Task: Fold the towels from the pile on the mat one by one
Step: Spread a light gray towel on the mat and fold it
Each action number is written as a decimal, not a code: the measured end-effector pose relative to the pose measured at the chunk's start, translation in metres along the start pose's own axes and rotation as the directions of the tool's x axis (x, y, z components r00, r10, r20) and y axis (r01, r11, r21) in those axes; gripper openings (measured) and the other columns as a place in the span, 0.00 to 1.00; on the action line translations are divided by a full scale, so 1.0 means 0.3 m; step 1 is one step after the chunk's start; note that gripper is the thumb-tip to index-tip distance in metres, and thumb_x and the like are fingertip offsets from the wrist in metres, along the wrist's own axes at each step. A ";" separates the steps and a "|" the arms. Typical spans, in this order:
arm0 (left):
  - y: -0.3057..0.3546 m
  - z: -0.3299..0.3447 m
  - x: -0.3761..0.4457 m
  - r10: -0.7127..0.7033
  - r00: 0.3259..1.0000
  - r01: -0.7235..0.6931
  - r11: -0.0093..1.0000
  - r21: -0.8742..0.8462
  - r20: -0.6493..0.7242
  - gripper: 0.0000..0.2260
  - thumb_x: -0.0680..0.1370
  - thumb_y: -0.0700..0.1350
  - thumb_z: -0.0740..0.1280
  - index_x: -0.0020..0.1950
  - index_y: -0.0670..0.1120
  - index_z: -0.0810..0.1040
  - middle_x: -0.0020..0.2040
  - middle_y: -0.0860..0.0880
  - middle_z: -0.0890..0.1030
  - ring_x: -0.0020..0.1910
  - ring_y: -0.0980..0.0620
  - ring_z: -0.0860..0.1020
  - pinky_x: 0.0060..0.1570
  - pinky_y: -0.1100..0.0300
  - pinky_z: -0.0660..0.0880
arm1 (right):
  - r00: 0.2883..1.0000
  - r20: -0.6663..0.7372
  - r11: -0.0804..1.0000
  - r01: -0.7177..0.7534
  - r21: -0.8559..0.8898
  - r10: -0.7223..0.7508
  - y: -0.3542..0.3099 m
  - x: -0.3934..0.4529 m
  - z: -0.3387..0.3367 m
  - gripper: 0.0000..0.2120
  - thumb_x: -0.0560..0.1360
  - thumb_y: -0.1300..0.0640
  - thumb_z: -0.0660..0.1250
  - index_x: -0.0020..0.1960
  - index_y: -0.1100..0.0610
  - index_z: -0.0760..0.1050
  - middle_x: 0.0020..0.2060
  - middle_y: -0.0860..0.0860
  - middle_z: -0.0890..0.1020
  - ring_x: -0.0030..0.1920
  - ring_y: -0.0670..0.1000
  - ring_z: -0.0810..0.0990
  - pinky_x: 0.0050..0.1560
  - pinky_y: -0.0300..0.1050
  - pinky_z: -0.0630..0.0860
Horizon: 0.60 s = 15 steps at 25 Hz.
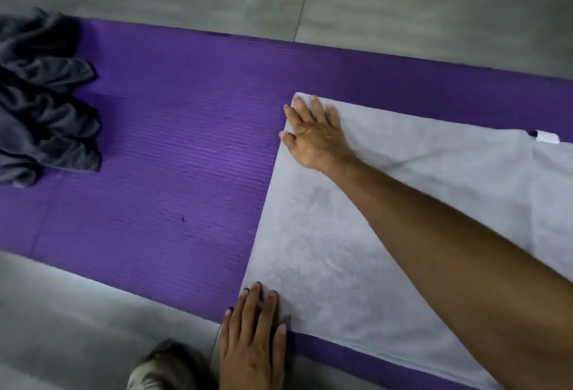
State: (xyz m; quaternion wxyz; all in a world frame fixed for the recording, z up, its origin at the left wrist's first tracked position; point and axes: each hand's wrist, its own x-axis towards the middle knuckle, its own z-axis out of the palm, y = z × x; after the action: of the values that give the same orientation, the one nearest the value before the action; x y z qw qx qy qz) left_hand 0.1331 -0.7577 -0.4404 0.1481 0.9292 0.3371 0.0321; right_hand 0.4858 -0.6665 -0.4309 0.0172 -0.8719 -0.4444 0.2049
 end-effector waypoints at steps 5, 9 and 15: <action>-0.001 -0.051 0.124 -0.175 0.982 0.151 0.955 -0.256 -0.072 0.18 0.73 0.51 0.63 0.60 0.46 0.78 0.58 0.44 0.78 0.50 0.44 0.75 0.51 0.51 0.73 | 0.959 -0.247 0.990 -0.129 0.061 0.140 -0.060 0.009 -0.059 0.31 0.77 0.39 0.61 0.72 0.58 0.65 0.72 0.58 0.67 0.71 0.61 0.66 0.67 0.56 0.65; -0.020 -0.092 0.209 -0.423 0.888 0.458 0.784 -0.419 0.179 0.14 0.67 0.61 0.64 0.45 0.54 0.74 0.39 0.52 0.78 0.39 0.49 0.77 0.43 0.52 0.74 | 0.957 -0.123 0.961 -0.249 0.119 0.263 -0.126 -0.041 -0.074 0.14 0.79 0.48 0.61 0.56 0.57 0.77 0.54 0.53 0.82 0.54 0.55 0.81 0.46 0.44 0.69; -0.151 -0.198 0.239 -0.472 0.827 0.542 0.524 -0.657 0.305 0.09 0.73 0.36 0.73 0.38 0.46 0.76 0.33 0.49 0.77 0.28 0.60 0.72 0.32 0.68 0.70 | 0.965 -0.041 0.674 -0.150 0.723 0.259 -0.150 -0.005 -0.099 0.12 0.77 0.54 0.63 0.36 0.55 0.70 0.39 0.54 0.81 0.43 0.57 0.80 0.47 0.48 0.77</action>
State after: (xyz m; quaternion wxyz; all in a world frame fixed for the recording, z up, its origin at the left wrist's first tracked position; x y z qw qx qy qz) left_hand 0.1509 -0.6639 -0.4001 0.5174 0.6556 0.5448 0.0755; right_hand 0.4615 -0.6360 -0.3937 0.3620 -0.8529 -0.2270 0.2999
